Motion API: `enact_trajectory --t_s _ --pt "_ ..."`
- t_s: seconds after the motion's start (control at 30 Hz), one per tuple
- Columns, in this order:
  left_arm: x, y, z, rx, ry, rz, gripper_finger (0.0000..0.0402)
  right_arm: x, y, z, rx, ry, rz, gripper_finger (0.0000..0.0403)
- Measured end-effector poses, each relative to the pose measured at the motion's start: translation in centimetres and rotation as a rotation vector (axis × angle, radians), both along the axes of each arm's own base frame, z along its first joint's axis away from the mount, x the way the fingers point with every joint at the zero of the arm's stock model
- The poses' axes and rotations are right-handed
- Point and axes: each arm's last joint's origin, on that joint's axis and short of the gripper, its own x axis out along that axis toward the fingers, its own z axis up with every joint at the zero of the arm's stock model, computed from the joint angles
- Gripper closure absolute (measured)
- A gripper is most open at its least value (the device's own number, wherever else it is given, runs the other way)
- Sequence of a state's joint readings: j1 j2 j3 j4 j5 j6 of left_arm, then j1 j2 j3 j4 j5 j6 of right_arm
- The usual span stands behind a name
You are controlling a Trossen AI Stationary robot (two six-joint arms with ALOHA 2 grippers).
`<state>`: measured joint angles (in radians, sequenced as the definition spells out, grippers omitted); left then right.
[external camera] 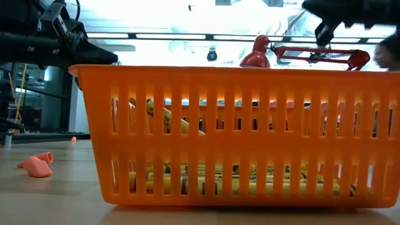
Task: Sort crayons
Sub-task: Return to Home Position
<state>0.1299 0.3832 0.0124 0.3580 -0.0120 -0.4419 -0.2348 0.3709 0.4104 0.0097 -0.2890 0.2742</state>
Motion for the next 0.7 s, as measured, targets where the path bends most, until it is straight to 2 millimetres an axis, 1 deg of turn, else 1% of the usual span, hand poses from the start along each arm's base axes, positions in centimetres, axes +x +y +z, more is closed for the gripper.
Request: enact_trajectory --t_s 0.13,0.3,0.4,0.57,0.7 --pt "0.0 0.0 0.0 0.0 0.0 0.0 0.0401 0.4 -0.1 -3.6 0.022 -0.133 0.007 0.0403" --pt "0.0 0.0 0.0 -0.001 0.0 0.0 0.0401 0.3 -0.1 -6.6 0.015 -0.206 0.011 0.0403" --pt "0.0 0.0 0.0 -0.001 0.0 0.0 0.0401 0.3 -0.1 -8.1 0.021 -0.18 0.011 0.0403" --pt "0.0 0.0 0.0 -0.001 0.003 0.0 0.0401 0.4 -0.1 -9.0 0.032 -0.098 0.022 0.0403" --pt "0.0 0.0 0.0 -0.001 0.003 0.0 0.0401 0.5 -0.1 -10.4 0.121 0.048 0.003 0.0403"
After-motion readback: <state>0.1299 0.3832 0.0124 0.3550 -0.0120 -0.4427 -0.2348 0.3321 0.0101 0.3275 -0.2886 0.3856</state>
